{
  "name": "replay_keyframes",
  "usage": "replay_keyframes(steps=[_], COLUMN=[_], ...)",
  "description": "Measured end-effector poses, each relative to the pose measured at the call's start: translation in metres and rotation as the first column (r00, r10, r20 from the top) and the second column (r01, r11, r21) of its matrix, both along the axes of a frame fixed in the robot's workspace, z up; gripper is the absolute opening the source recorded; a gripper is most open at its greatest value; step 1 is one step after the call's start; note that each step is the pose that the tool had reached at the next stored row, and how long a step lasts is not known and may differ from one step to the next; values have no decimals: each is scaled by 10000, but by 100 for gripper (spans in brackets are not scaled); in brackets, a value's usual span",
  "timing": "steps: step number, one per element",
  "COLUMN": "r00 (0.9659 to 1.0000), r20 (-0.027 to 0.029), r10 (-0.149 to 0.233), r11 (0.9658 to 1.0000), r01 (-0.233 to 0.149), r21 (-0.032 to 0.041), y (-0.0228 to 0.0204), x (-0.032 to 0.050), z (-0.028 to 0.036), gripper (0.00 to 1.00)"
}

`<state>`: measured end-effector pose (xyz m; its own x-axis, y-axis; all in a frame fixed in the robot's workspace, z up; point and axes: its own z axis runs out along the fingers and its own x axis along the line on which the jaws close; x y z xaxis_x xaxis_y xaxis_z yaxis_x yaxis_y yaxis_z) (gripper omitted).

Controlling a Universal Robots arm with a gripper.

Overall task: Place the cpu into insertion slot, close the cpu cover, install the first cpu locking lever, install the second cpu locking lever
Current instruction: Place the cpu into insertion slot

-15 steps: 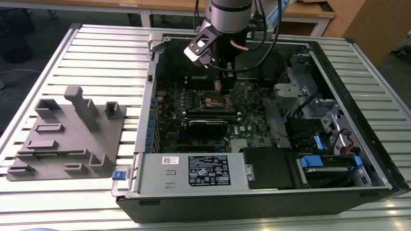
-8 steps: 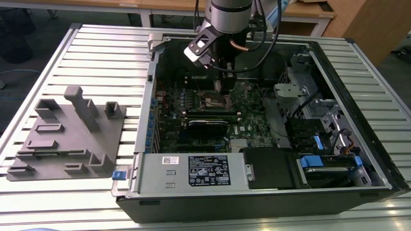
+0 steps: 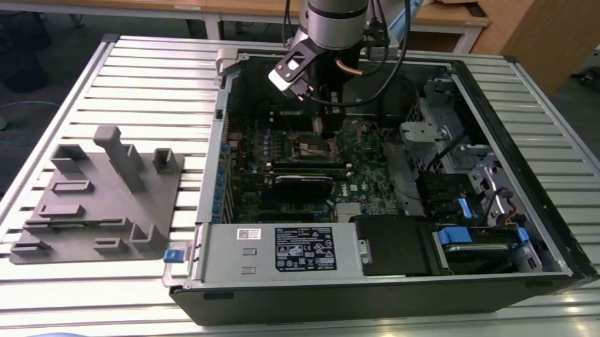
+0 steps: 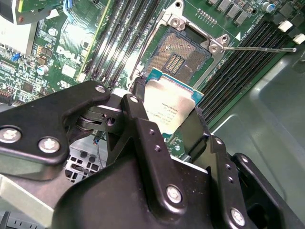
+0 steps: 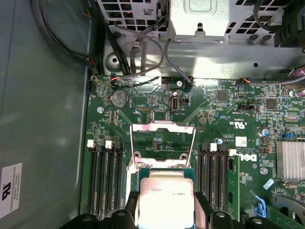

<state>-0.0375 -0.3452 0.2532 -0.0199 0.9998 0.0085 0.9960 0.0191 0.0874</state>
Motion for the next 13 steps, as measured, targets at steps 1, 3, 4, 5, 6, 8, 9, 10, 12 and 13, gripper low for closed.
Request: replay_keyframes(steps=[1,3,4,5,6,8,9,10,12,13], r00=[10000,10000,10000,10000,10000,10000,10000,10000,10000,10000], r20=[1,0,0,0,0,0,1,2,0,1], r10=[0,0,0,0,0,0,0,0,0,0], r11=[10000,10000,10000,10000,10000,10000,10000,10000,10000,10000], r01=[0,0,0,0,0,0,0,0,0,0], r21=[1,0,1,0,0,0,1,3,0,0], y=[0,0,0,0,0,0,0,0,0,0], x=[0,0,0,0,0,0,0,0,0,0], z=[2,7,9,-2,-14,-15,-17,-20,-25,-28], gripper=[54,54,54,54,54,54,54,54,54,54])
